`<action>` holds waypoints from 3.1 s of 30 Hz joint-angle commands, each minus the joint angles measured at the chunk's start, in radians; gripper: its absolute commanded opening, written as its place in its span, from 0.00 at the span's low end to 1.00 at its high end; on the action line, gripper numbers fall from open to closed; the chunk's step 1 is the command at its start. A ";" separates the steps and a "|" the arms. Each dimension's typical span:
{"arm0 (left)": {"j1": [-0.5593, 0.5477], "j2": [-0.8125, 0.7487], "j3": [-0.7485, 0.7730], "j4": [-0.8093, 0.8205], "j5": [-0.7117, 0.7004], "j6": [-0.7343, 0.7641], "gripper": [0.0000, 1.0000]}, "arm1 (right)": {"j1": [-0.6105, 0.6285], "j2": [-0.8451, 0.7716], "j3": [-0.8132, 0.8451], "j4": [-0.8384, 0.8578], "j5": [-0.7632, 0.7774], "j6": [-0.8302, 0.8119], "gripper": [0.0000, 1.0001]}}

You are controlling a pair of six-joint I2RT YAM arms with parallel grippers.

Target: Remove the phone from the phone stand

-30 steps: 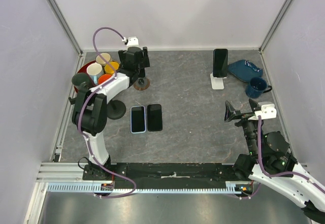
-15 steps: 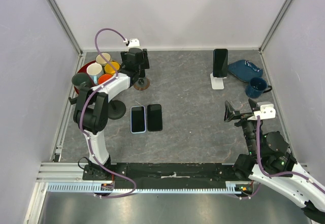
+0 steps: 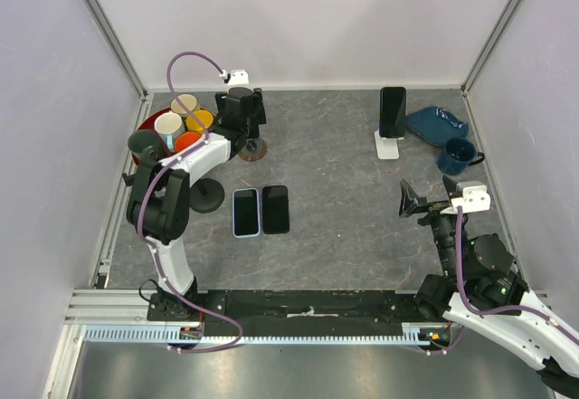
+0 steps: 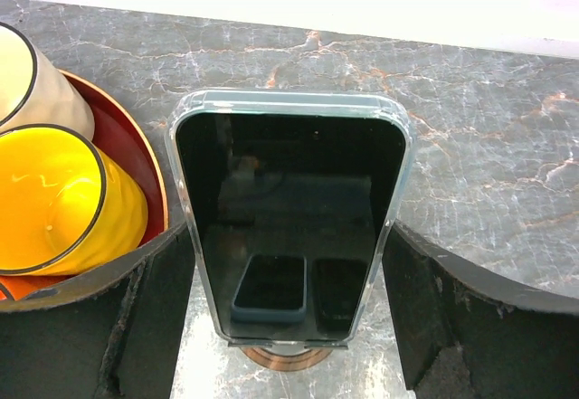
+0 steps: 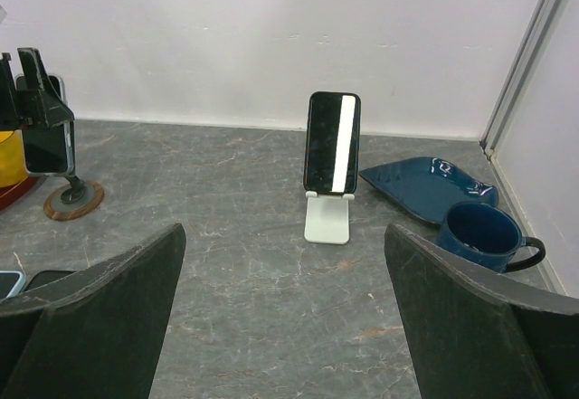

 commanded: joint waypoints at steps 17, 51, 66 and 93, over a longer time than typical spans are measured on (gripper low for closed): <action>-0.122 -0.242 -0.093 0.104 0.117 -0.017 0.02 | 0.001 -0.022 -0.005 0.031 -0.002 -0.009 0.98; -0.481 0.019 0.161 -0.842 0.153 -0.633 0.02 | 0.001 -0.037 -0.010 0.029 -0.002 -0.006 0.98; -0.482 0.137 0.201 -0.866 0.141 -0.687 0.02 | 0.003 -0.044 -0.013 0.028 -0.002 -0.006 0.98; -0.482 0.207 0.209 -0.833 0.176 -0.704 0.31 | 0.003 -0.048 -0.013 0.026 -0.002 -0.007 0.98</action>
